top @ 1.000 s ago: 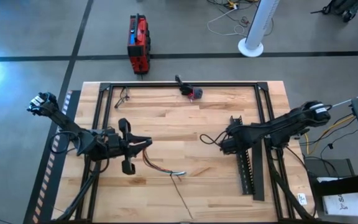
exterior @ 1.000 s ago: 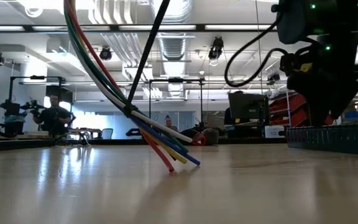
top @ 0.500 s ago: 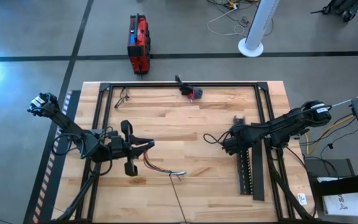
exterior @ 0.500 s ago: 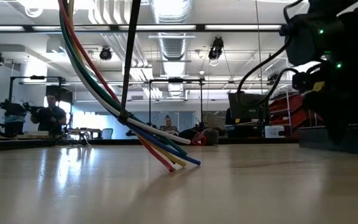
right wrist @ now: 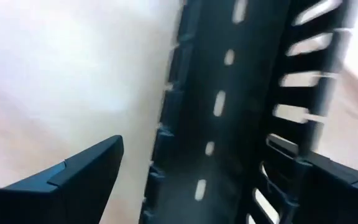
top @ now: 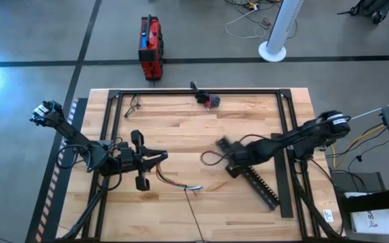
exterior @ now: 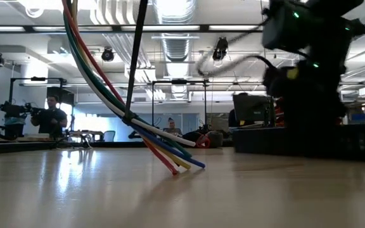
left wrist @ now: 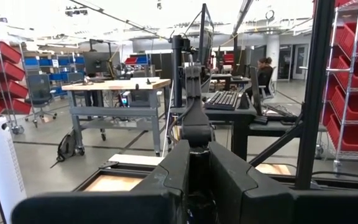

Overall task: Ziptie cables
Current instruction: Put the wires into the black cable duct

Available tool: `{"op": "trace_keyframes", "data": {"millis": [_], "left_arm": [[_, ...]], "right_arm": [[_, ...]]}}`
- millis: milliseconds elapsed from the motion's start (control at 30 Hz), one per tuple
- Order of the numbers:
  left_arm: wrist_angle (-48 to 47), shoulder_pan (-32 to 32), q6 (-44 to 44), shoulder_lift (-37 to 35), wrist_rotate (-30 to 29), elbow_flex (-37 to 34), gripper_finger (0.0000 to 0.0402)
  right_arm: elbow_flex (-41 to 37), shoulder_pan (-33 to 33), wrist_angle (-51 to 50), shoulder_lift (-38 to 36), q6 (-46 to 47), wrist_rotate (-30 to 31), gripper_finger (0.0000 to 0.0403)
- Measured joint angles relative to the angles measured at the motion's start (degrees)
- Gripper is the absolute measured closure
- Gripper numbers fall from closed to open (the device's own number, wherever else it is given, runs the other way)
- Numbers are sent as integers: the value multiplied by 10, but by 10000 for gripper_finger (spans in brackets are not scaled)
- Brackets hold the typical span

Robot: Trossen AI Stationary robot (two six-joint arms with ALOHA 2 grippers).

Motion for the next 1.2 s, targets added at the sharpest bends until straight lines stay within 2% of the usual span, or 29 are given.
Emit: {"op": "trace_keyframes", "data": {"millis": [167, 400, 600, 700, 900, 1033, 1200], "left_arm": [[1, 1, 1, 0, 0, 0, 373], [2, 1, 2, -4, 0, 2, 373], [2, 1, 16, -6, 0, 11, 373], [2, 1, 16, -6, 0, 11, 373], [0, -1, 14, -6, 0, 11, 373], [0, -1, 14, -6, 0, 11, 373], [-6, -1, 14, -6, -1, 11, 373]], "right_arm": [[77, 0, 41, 100, -121, -8, 39], [275, 5, 51, 262, -290, -9, 39], [445, 4, 57, 366, -439, -17, 39], [499, 4, 59, 400, -489, -16, 39], [538, 3, 58, 417, -524, -11, 39], [539, 3, 44, 394, -528, -8, 39], [535, 1, -46, 380, -505, -8, 39]]}}
